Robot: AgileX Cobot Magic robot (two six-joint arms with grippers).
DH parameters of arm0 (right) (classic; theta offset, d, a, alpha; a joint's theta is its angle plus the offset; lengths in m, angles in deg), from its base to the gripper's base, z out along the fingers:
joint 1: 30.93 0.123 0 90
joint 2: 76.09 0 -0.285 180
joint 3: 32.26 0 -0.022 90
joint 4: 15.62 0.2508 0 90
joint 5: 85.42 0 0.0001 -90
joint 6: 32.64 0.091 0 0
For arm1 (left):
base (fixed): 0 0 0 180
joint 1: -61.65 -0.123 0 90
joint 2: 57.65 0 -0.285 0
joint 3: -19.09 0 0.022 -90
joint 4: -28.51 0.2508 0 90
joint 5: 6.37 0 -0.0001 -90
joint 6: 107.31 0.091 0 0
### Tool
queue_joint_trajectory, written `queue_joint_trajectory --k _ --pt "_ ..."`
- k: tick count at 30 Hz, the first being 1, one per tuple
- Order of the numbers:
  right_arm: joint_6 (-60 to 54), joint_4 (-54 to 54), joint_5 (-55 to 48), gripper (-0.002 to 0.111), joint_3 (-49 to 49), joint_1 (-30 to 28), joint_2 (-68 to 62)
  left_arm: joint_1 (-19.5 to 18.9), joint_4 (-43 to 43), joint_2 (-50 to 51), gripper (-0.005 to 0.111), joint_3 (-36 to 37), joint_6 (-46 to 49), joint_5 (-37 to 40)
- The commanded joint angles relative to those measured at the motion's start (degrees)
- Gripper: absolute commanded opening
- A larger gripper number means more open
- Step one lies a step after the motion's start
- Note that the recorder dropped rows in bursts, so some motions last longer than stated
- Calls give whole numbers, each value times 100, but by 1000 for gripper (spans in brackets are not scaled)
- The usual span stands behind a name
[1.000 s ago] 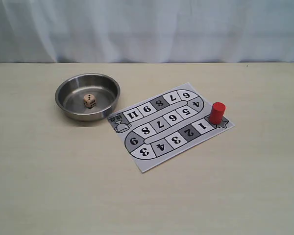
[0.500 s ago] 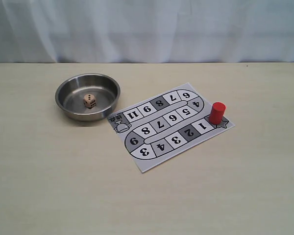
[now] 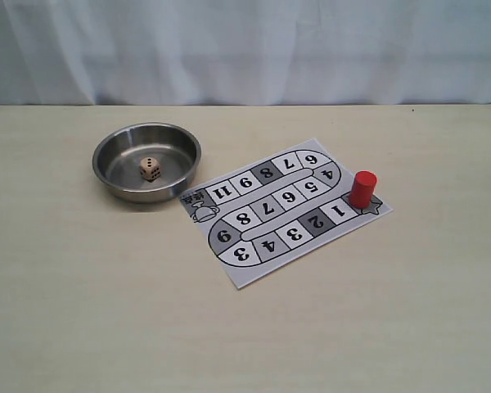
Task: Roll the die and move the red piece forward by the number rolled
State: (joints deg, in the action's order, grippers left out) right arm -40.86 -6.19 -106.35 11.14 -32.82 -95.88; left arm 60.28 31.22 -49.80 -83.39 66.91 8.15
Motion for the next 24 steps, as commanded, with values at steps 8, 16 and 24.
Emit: queue_joint_trajectory --k 8,16,24 --pt "-2359 1960 -1198 4 -1494 6 -2881 1 22 -6 0 -30 1 -64" --pt "-4064 3627 -1931 4 -2128 269 -4518 1 11 -6 0 -30 1 -64" --pt "-3511 2454 -1517 6 -2899 1683 -5915 1 11 -6 0 -30 1 -64"
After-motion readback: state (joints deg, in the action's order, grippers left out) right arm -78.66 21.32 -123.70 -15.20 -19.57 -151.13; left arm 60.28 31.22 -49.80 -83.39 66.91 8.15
